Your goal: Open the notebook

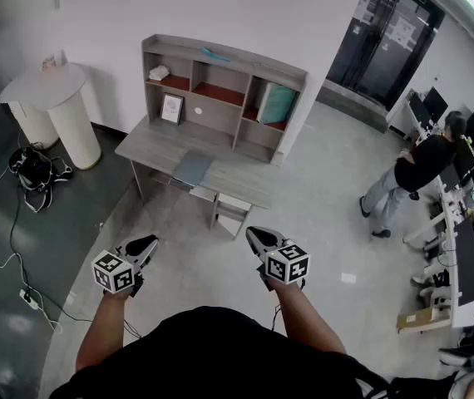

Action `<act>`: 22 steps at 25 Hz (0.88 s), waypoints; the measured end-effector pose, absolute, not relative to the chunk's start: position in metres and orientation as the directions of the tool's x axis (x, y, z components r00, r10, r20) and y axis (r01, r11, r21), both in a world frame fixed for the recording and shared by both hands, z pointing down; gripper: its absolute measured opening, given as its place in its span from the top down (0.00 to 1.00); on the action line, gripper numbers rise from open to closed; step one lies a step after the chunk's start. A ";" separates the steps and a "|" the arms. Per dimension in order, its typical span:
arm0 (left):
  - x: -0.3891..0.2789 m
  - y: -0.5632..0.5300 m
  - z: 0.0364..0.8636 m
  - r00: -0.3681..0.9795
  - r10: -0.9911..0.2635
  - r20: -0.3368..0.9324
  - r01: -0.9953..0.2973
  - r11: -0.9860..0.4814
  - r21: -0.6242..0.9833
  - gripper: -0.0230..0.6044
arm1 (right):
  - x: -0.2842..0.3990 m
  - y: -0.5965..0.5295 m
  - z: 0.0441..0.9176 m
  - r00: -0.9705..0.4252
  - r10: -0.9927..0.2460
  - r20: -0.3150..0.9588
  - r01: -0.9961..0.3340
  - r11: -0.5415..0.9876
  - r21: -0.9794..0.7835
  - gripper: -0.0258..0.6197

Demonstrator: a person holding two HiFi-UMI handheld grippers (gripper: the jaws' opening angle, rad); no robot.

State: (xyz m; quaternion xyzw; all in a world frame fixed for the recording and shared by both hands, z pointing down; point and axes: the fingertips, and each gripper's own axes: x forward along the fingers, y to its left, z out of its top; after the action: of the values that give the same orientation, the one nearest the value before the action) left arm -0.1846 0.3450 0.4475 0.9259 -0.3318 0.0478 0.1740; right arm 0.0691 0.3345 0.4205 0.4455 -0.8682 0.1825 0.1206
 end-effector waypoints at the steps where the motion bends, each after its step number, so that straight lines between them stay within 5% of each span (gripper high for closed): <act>1: -0.183 0.346 0.446 0.771 -0.599 0.215 -0.636 -0.722 0.273 0.89 | 0.069 0.335 0.424 -0.573 -0.725 0.382 -0.818 0.532 -0.218 0.96; 22: -0.168 0.336 0.450 0.762 -0.595 0.255 -0.646 -0.723 0.244 0.89 | 0.098 0.344 0.436 -0.536 -0.750 0.389 -0.844 0.481 -0.235 0.96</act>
State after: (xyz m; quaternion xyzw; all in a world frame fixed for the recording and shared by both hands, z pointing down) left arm -0.1684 0.3357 0.4497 0.9248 -0.3357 0.0795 0.1606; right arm 0.0984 0.3442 0.4355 0.4673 -0.8527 0.2021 0.1171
